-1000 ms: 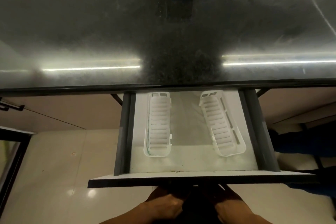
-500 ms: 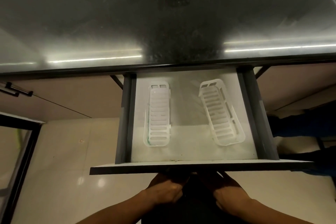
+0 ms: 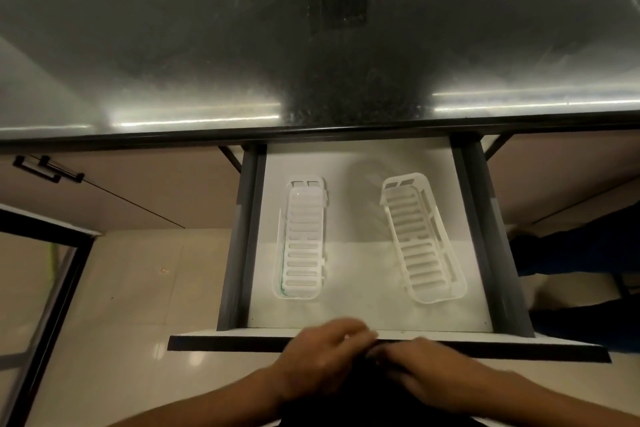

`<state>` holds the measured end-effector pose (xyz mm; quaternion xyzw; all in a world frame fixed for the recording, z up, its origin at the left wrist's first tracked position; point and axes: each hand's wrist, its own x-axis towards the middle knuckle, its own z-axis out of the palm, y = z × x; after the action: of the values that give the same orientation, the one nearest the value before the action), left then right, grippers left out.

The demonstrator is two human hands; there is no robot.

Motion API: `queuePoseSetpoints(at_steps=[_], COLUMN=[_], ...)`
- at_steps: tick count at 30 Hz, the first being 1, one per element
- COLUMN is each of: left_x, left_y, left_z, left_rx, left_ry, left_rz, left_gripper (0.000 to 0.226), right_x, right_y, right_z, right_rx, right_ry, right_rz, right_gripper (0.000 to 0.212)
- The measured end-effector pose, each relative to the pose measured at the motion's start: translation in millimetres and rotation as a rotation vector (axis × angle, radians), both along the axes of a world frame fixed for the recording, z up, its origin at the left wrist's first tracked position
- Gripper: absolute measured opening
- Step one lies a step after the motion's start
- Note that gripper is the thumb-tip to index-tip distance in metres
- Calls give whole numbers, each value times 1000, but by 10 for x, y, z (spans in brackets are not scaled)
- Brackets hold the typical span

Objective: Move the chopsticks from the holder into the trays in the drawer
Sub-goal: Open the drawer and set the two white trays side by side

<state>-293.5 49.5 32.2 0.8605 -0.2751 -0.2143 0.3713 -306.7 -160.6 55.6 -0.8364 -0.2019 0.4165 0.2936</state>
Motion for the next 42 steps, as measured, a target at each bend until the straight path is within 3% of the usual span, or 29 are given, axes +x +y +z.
queuePoseSetpoints(at_steps=[1, 3, 7, 11, 17, 22, 26, 30, 37, 42], left_x=[46, 277, 781, 1186, 1431, 1486, 1528, 1519, 1441, 1257], left_y=[23, -20, -104, -101, 35, 102, 173, 284, 293, 205], left_z=[-92, -108, -244, -506, -774, -806, -780, -852, -879, -877], left_rx=[-8, 13, 88, 224, 393, 362, 386, 415, 390, 314], left_ry=[-109, -191, -161, -16, 50, 123, 112, 100, 102, 157], left_rz=[-17, 173, 398, 589, 702, 823, 906, 930, 917, 879], left_gripper=[31, 44, 49, 58, 67, 62, 35, 22, 33, 25], right_x=[105, 348, 853, 1191, 1266, 1222, 1213, 1221, 1148, 1033], right_y=[-10, -51, -173, -297, -485, -488, -556, -647, -566, -393], right_z=[55, 116, -139, -470, -853, -913, -867, -885, -939, -964], right_rx=[36, 90, 86, 61, -163, -344, -408, -539, -456, -372], right_ry=[18, 45, -26, -95, -395, -572, -409, -265, -253, -217], right_rz=[-67, -257, -604, -795, -841, -905, -984, -982, -958, -974], right_gripper=[34, 30, 35, 42, 38, 37, 32, 26, 21, 19])
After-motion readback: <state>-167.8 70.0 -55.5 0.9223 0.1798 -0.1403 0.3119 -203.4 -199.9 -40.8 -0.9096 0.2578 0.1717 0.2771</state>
